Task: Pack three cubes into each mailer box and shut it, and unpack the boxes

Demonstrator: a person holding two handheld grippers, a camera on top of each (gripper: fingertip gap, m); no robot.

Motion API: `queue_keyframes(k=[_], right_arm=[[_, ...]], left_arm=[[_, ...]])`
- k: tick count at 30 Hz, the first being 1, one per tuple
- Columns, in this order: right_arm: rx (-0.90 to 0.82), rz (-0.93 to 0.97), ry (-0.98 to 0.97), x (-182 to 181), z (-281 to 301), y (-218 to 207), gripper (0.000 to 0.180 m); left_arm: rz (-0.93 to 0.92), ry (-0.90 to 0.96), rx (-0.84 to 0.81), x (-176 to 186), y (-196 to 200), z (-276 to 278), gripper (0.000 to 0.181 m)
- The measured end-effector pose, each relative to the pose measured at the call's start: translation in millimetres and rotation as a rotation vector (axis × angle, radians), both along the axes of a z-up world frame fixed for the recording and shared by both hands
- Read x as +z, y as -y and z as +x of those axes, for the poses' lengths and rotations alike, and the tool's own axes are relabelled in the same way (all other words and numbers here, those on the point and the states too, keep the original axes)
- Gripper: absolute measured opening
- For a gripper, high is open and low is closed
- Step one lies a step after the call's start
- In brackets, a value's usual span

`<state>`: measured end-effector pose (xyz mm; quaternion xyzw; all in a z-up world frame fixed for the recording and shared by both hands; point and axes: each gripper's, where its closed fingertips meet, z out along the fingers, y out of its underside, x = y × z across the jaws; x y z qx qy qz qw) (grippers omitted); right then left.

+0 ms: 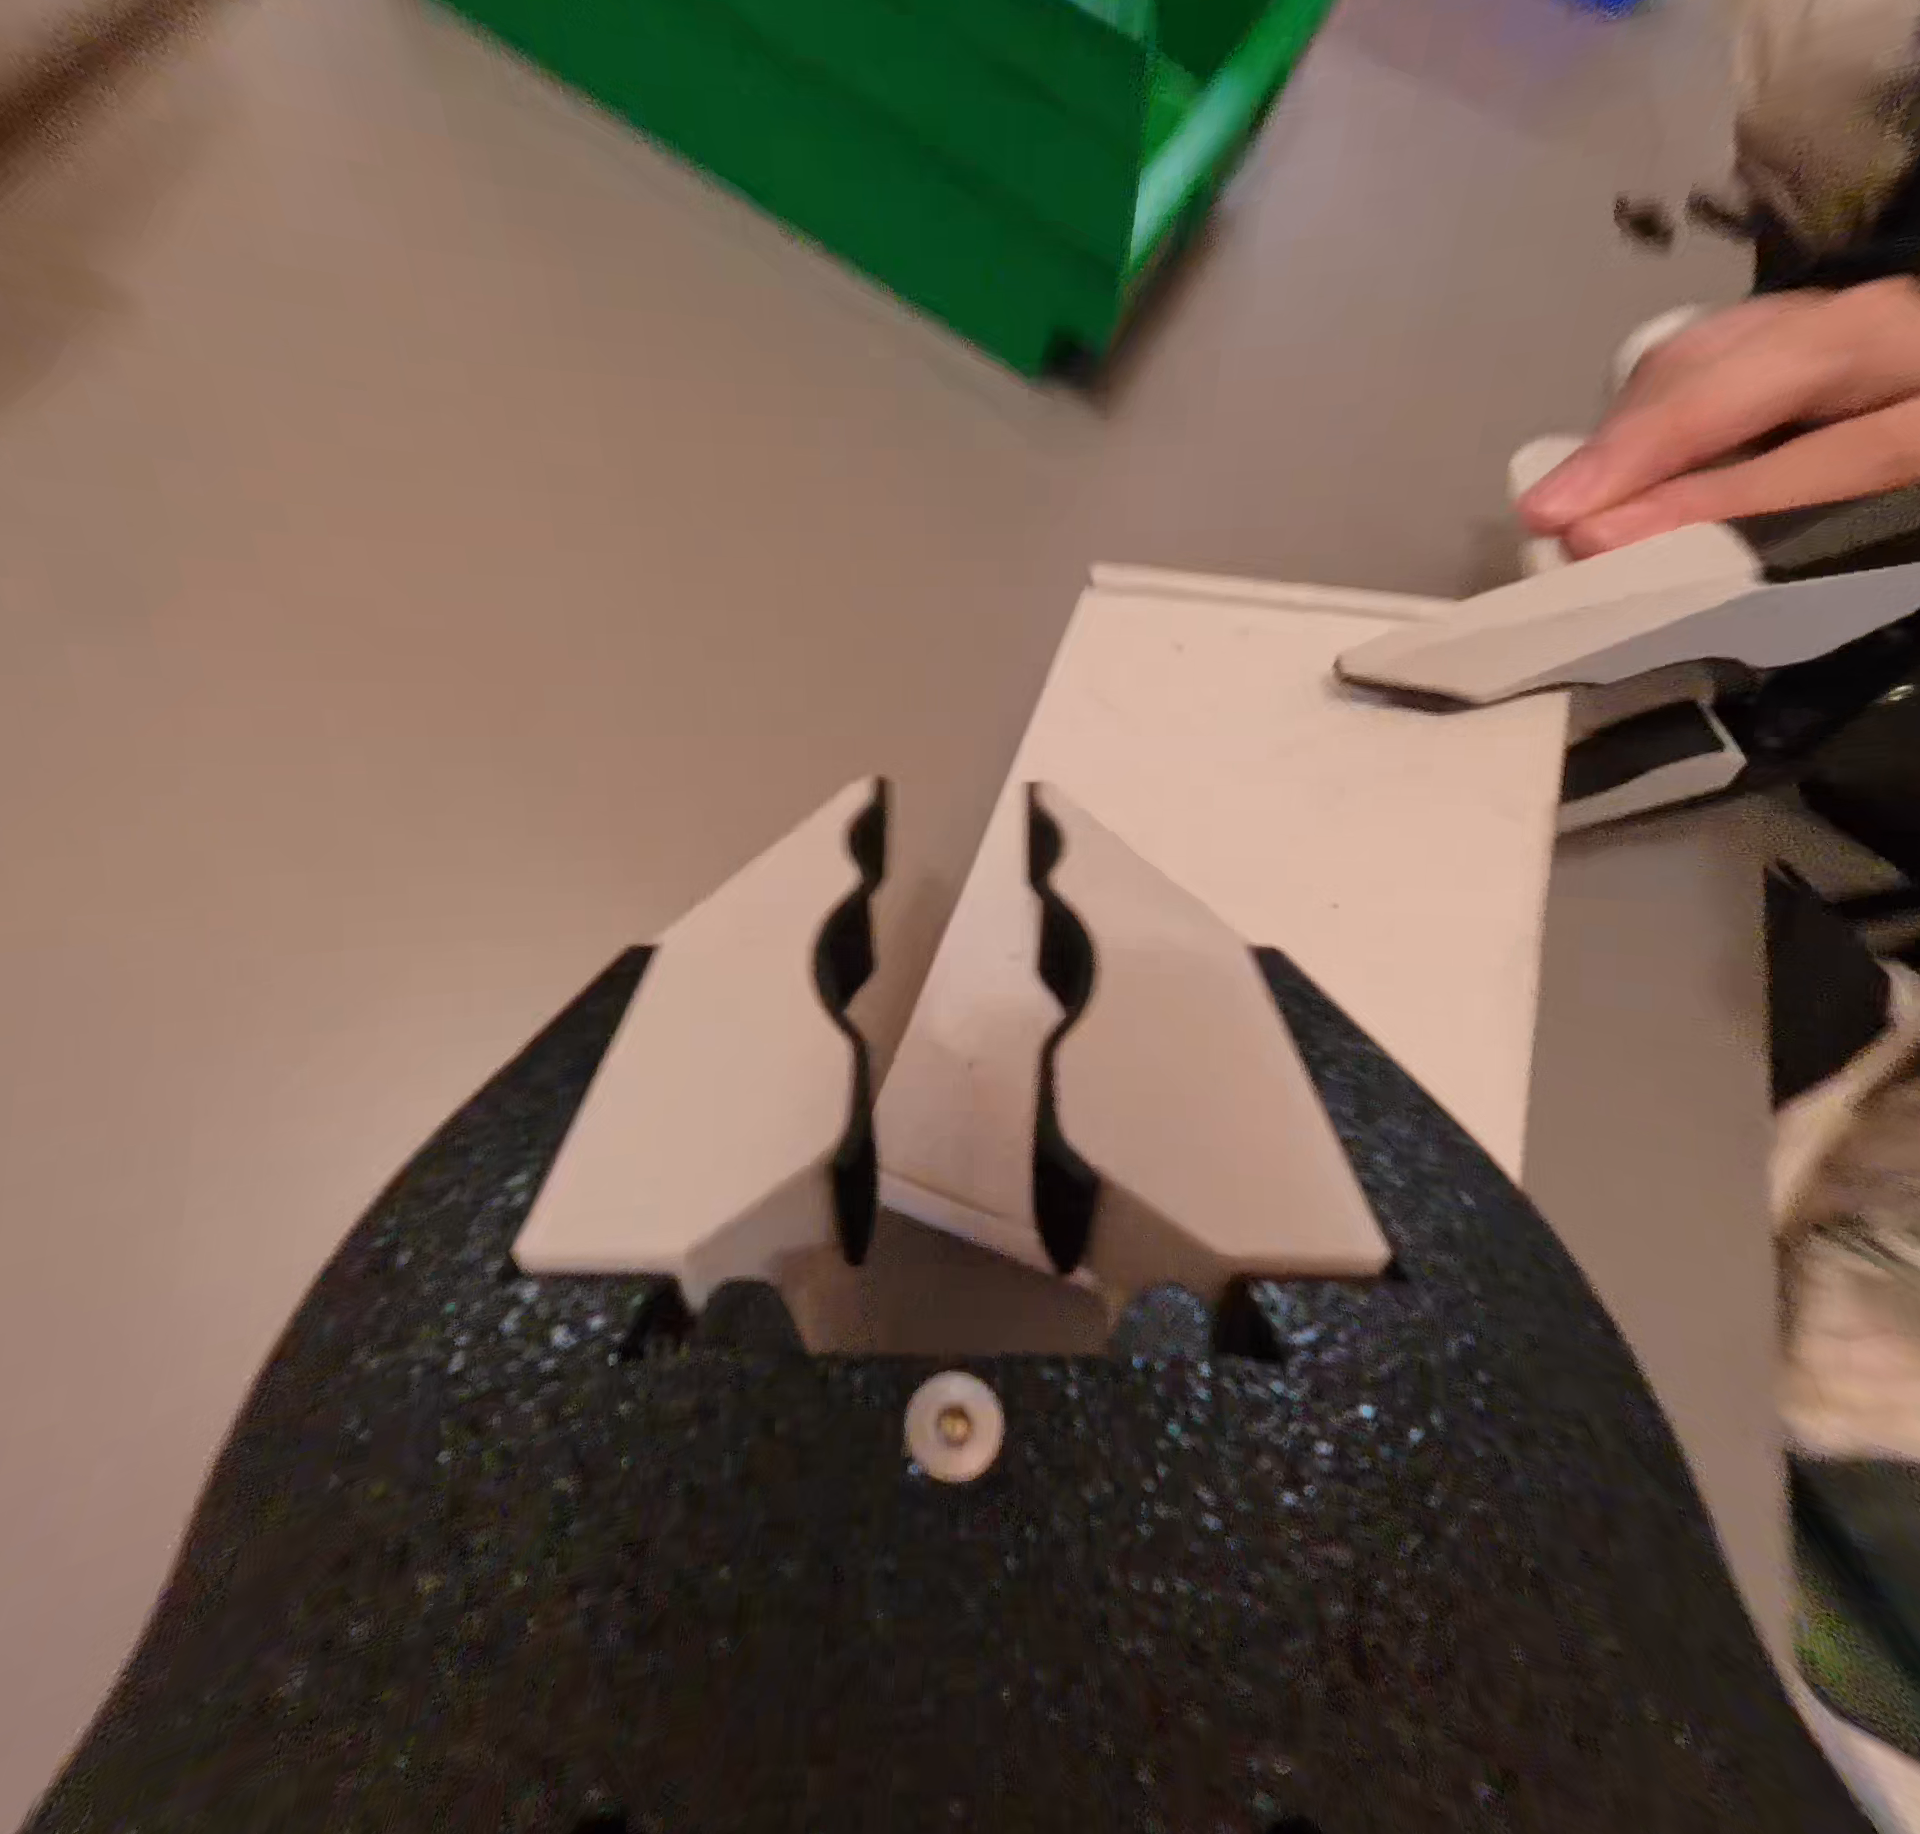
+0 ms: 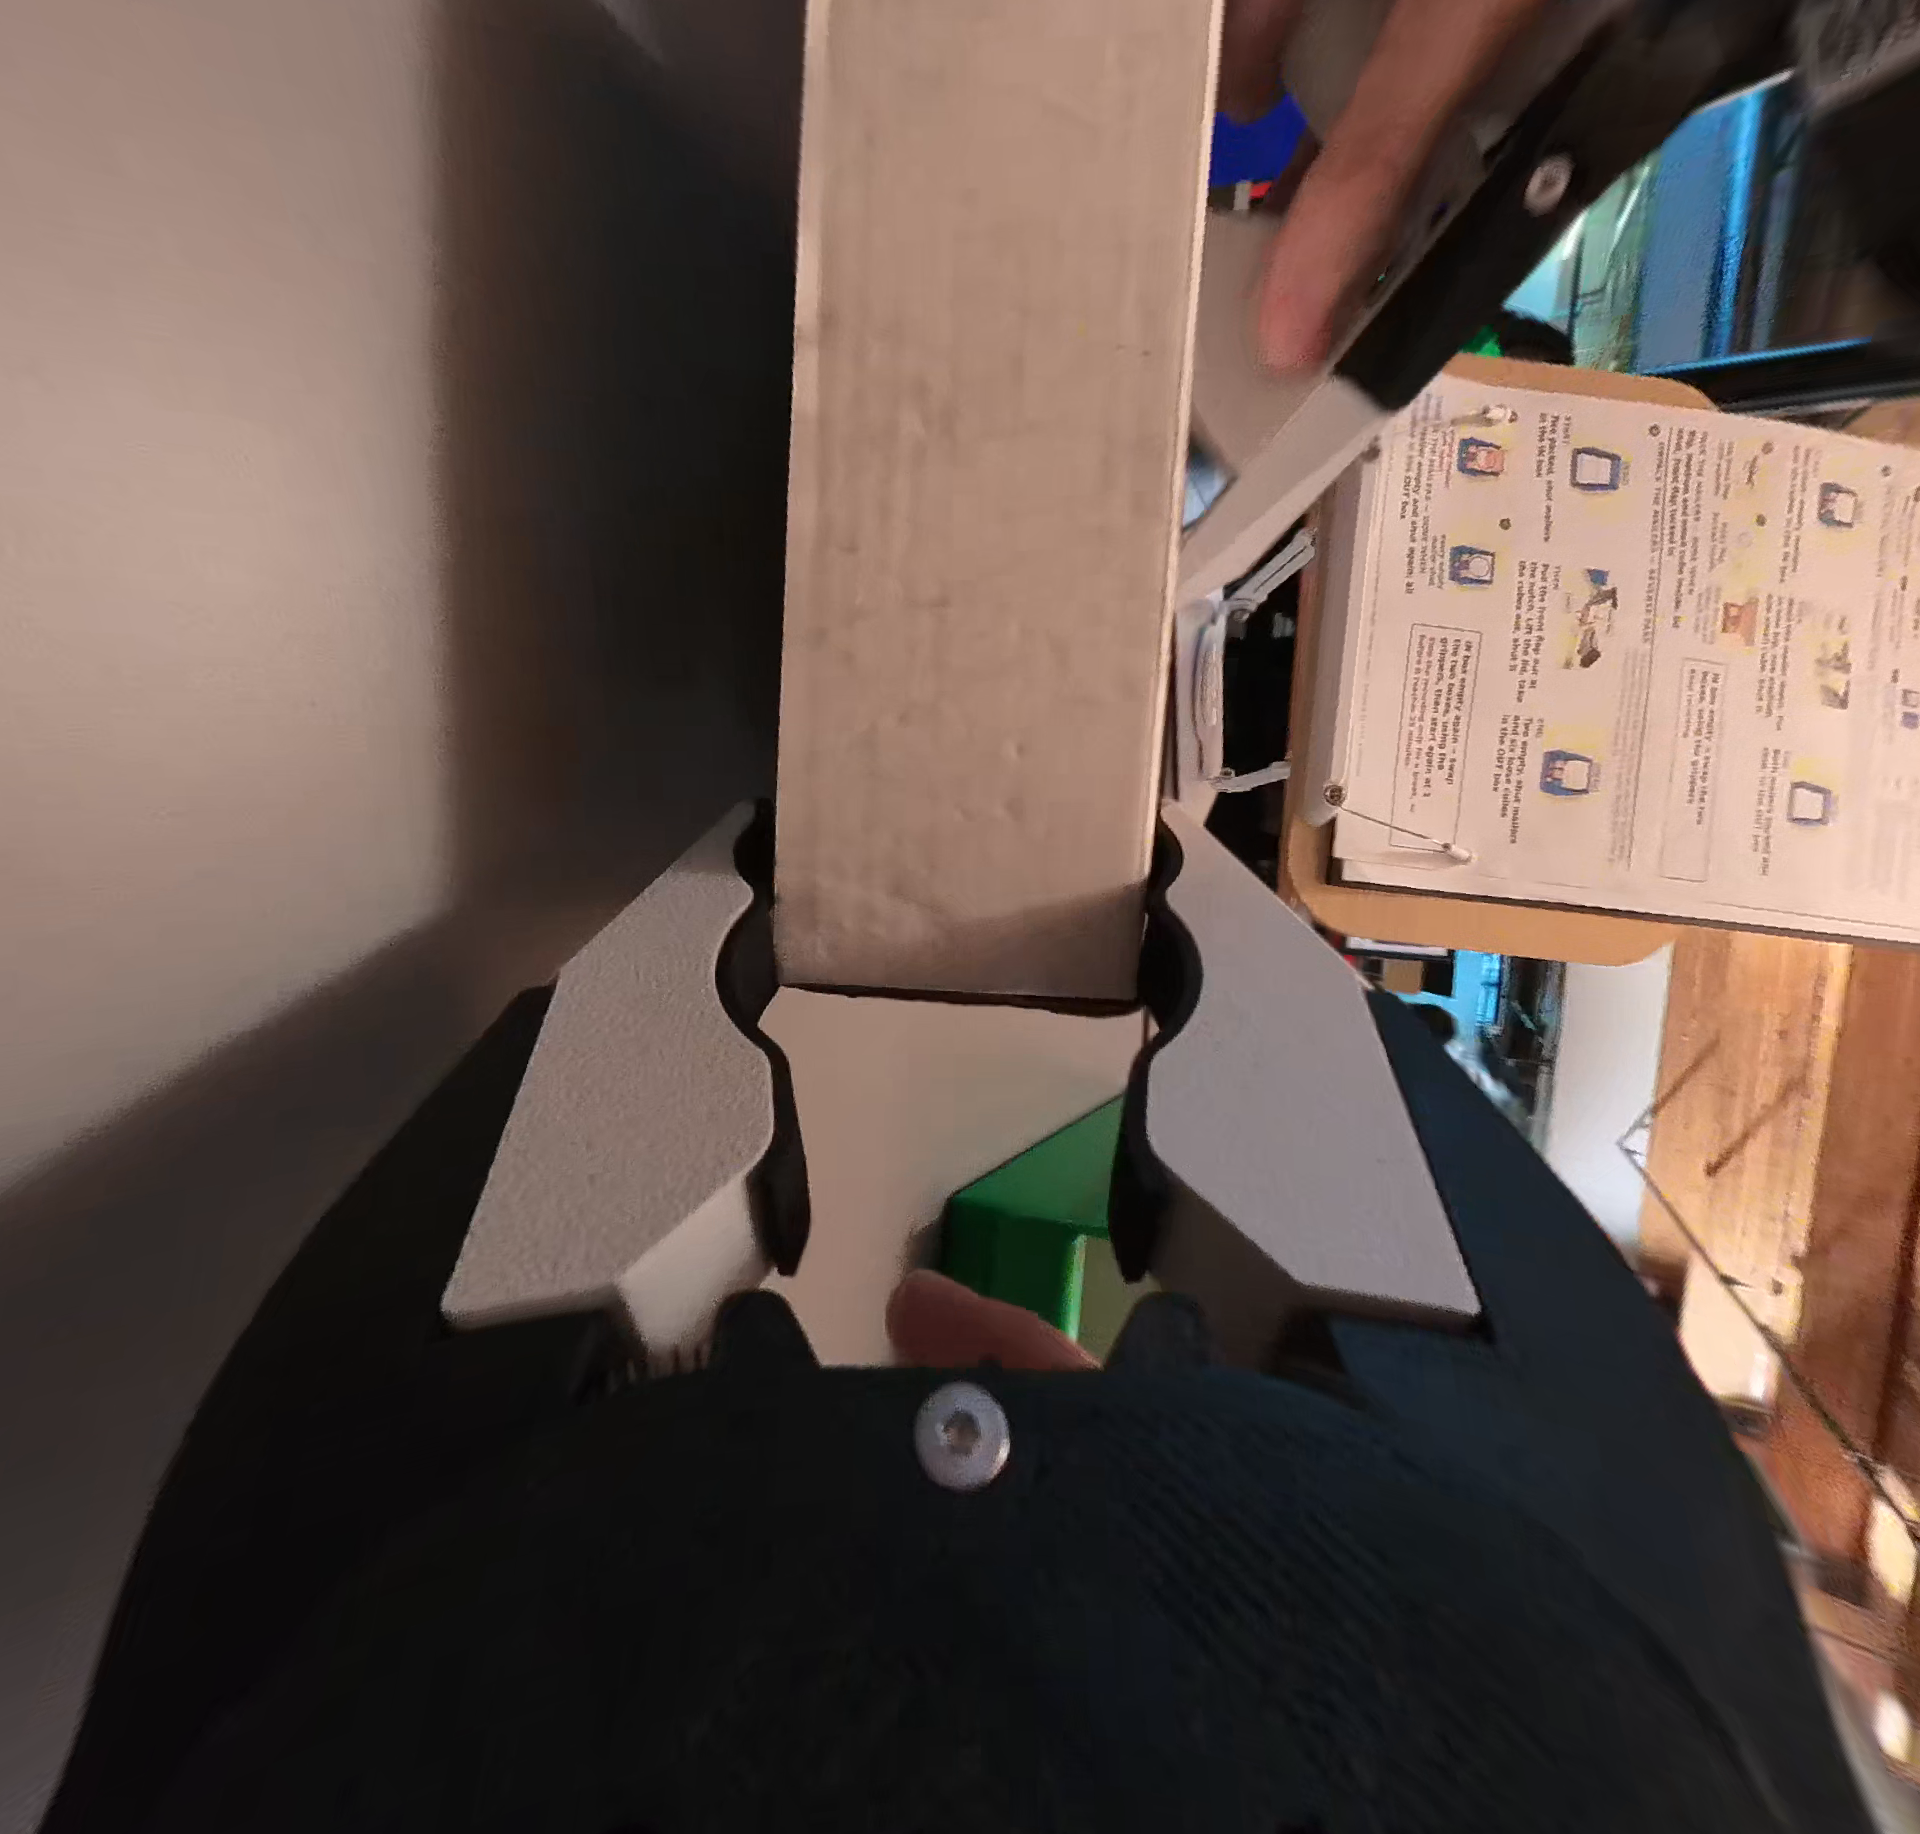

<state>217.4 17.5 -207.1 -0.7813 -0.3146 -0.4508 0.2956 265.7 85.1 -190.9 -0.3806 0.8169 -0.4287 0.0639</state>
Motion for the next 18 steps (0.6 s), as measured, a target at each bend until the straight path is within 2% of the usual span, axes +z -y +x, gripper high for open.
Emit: queue_keyframes(k=[4, 6, 9, 13, 16, 18], right_arm=[[0.019, 0.036, -0.150, 6.9, 0.2, 9.0, 0.069], [0.029, 0.050, -0.234, 9.9, 4.5, 16.4, 0.070], [0.061, 0.025, -0.314, 11.0, 13.6, 30.1, 0.070], [0.102, -0.018, -0.413, 11.5, 23.3, 39.3, 0.070], [0.149, -0.072, -0.445, 13.1, 23.4, 34.2, 0.070], [0.162, -0.113, -0.439, 13.6, 22.1, 28.8, 0.070]], left_arm=[[-0.192, 0.388, 0.044, 72.5, -15.5, -19.3, 0.057], [-0.138, 0.540, 0.032, 84.8, -30.1, -40.5, 0.075], [0.006, 0.610, -0.011, 67.9, -42.0, -71.4, 0.097], [0.155, 0.660, -0.036, 20.7, -26.3, -85.8, 0.128], [0.288, 0.774, -0.044, 1.0, -8.6, -73.5, 0.132], [0.297, 0.839, -0.065, 2.5, 5.8, -63.9, 0.130]])
